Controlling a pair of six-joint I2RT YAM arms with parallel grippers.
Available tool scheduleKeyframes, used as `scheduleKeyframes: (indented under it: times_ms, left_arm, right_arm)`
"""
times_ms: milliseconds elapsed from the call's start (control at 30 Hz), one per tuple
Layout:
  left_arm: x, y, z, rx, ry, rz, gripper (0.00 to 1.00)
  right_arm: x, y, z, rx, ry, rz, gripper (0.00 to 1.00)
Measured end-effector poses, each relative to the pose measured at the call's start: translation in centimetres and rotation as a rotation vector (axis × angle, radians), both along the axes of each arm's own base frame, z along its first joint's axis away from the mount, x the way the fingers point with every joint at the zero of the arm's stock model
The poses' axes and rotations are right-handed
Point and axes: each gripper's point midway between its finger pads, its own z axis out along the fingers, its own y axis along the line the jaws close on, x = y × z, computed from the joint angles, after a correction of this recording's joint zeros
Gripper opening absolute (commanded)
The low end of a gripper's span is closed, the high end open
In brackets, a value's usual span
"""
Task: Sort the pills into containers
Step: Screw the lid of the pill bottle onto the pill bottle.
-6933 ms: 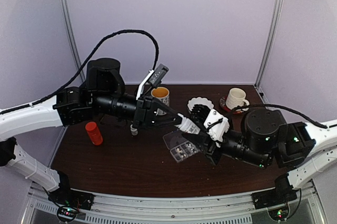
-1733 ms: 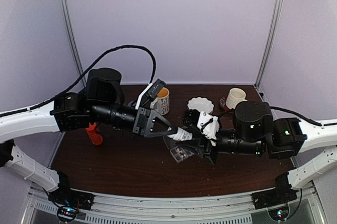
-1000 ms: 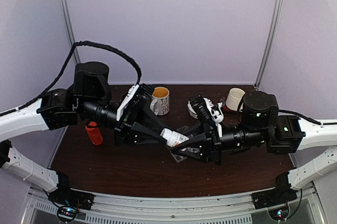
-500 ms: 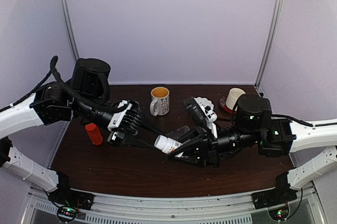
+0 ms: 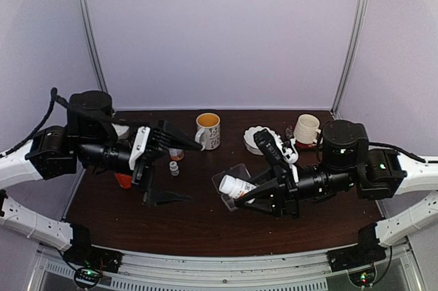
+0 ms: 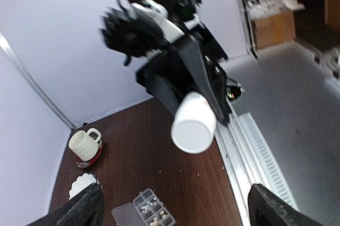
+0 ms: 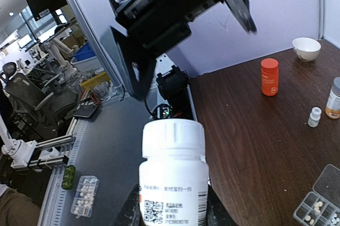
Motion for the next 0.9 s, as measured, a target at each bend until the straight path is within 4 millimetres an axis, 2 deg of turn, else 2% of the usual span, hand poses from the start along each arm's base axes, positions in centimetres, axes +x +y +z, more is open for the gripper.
scheduleKeyframes:
  times_ms: [167,267,433,533,600,633,733,900]
  left_arm:
    - [0.8,1.0,3.7,-0.133,0.253,0.137,0.97]
    - [1.3,0.3,4.1,-0.138,0.443,0.188,0.98]
    - [2.9,-1.7,1.7,-0.072,0.725,0.295,0.95]
    - [3.5,-1.9,0.7,-0.065,0.883,0.341,0.84]
    - [3.4,-1.9,0.7,-0.069,0.977,0.345,0.72]
    - [3.3,-2.1,0.8,-0.071,1.025,0.336,0.69]
    - [2.7,-2.8,0.8,-0.061,1.146,0.299,0.68]
    - [1.9,-4.0,-0.5,-0.001,1.278,0.255,0.69]
  right_arm:
    - [1.5,-0.7,-2.0,-0.103,-0.124,-0.106,0.0]
    - [1.7,-1.0,-2.7,-0.151,-0.227,-0.165,0.0]
    - [2.3,-1.1,-3.4,-0.217,-0.412,-0.249,0.0]
    - [2.8,-1.1,-3.6,-0.255,-0.514,-0.294,0.0]
    - [3.2,-1.2,-3.5,-0.271,-0.562,-0.32,0.0]
    - [3.4,-1.2,-3.4,-0.277,-0.584,-0.33,0.0]
    - [3.8,-1.3,-3.2,-0.289,-0.638,-0.358,0.0]
    - [4.2,-1.1,-2.5,-0.299,-0.698,-0.386,0.0]
